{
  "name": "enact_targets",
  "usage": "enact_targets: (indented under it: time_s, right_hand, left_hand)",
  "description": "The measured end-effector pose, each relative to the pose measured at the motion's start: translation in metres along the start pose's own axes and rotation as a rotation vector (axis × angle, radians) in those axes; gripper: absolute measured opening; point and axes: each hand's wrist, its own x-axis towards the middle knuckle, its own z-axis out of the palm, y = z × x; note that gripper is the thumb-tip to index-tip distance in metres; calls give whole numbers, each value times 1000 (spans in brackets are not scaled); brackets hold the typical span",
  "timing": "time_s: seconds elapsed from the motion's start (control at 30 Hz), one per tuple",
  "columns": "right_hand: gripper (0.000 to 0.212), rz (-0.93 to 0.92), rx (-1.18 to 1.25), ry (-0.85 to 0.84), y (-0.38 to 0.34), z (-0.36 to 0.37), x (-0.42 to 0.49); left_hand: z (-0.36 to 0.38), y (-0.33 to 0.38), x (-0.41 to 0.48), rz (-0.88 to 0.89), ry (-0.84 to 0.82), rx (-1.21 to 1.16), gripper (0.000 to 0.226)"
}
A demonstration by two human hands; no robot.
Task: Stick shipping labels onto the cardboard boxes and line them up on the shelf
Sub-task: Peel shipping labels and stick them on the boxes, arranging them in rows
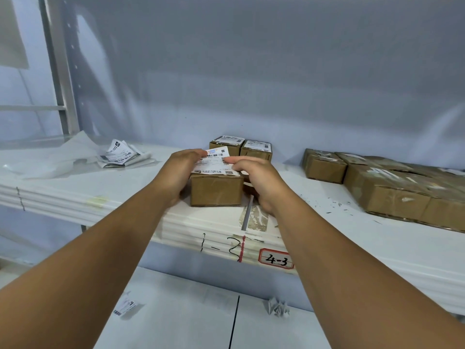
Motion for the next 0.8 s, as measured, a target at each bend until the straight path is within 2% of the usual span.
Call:
enact_targets:
  time_s: [0.07,0.3,0.53,0.8]
  right_hand:
    - [23,3,30,-21,-2,0,-3]
    - [23,-4,85,26,-1,-3,0]
    - [30,81,113,-2,-1,-2,1]
    - [23,76,145,31,5,-4,10]
  left_hand:
    - [-3,-3,3,33,-14,14,24]
    - [-2,-8,5,64,-110,171,31]
    - [-4,-7,5,49,-209,241,25]
    - [-3,-8,2,54,-337,242,20]
